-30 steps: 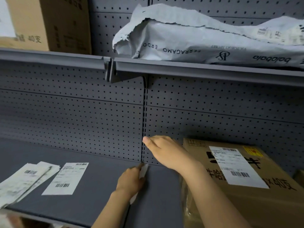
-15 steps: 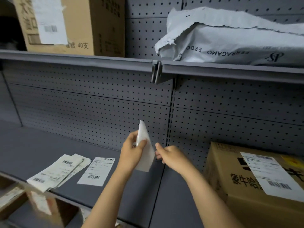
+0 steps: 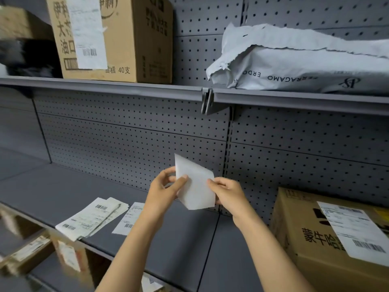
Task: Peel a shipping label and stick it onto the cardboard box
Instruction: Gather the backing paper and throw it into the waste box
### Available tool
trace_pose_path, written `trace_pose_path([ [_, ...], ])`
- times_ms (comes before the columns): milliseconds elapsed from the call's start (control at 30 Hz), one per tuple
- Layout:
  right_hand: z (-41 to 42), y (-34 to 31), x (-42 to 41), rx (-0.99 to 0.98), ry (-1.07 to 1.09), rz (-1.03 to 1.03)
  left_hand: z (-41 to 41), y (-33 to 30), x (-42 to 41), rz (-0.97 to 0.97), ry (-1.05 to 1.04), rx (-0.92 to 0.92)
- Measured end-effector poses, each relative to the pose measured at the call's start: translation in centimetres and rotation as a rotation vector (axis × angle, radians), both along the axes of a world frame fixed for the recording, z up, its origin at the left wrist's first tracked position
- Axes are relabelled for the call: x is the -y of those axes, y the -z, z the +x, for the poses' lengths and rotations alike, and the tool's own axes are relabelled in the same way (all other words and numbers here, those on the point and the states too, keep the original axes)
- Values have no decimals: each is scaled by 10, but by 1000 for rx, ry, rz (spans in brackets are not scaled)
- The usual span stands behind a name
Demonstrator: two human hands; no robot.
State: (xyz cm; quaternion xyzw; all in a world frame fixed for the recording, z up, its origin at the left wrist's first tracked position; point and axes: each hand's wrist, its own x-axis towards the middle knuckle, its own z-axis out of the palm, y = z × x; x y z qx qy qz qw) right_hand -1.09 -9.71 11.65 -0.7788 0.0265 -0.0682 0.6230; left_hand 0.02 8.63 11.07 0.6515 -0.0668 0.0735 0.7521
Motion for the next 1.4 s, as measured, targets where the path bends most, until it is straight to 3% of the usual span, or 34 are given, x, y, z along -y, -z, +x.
trace_pose_path([
  [200,2,2,0,49,-15,0,-7,0,-17,-35,-63,24],
  [433,3,-6,-58,55,-135,24,-32,9,-74,1,-264,11],
  [867,-32,14,-297,7,-500,-2,-140,33,-290,84,-699,-55],
  [1100,-56,42,-411,-102,-692,2,-202,37,-375,132,-891,-103],
  [1400,-65,69,-510,-101,-914,-3,-235,76,-451,100,-1124,-249],
])
